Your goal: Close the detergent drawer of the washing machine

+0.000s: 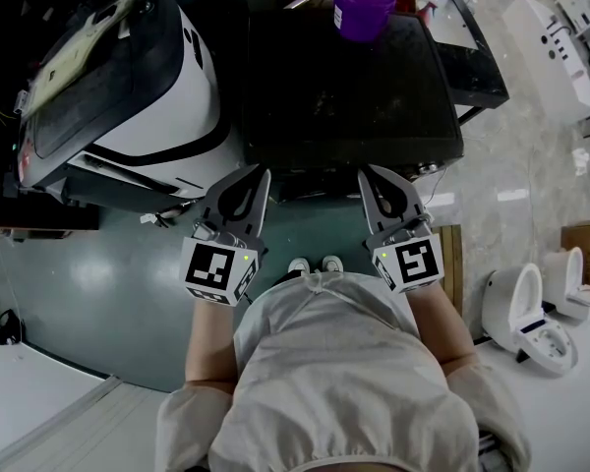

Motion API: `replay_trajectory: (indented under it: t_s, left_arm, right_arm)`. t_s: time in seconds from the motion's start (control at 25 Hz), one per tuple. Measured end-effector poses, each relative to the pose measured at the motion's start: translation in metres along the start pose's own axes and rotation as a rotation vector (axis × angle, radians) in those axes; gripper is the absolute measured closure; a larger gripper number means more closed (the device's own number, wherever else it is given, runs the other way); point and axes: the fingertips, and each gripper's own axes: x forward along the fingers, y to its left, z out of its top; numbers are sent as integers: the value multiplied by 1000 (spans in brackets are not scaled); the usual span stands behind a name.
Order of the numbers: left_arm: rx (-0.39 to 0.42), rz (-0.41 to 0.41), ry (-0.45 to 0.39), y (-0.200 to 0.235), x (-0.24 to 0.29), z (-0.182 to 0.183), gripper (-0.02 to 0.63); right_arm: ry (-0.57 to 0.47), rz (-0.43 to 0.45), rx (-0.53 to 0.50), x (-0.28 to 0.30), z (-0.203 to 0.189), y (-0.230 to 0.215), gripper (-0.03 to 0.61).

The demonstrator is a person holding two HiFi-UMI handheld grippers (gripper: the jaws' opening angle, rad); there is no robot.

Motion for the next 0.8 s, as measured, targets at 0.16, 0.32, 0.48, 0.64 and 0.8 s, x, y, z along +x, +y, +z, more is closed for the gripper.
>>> replay_trajectory:
  t_s: [0.16, 0.32, 0.48, 0.64, 0.8]
  left_arm:
    - [0, 7, 5, -2, -2, 0, 595]
    - [-3, 10, 17, -7, -3, -2, 595]
    - [-7, 15, 20, -8, -3, -3, 595]
    - [-9, 17, 23, -9, -3, -4, 595]
    - [-14, 27, 16, -9, -4, -1, 595]
  right_arm:
    - [-1, -1, 17, -3, -1, -2, 578]
    - [3, -8, 22, -9, -3, -5, 578]
    - [7, -3, 23, -8, -5, -4, 578]
    - [20, 4, 17, -9, -8, -1, 578]
    - [18, 9, 11, -10, -6, -1, 578]
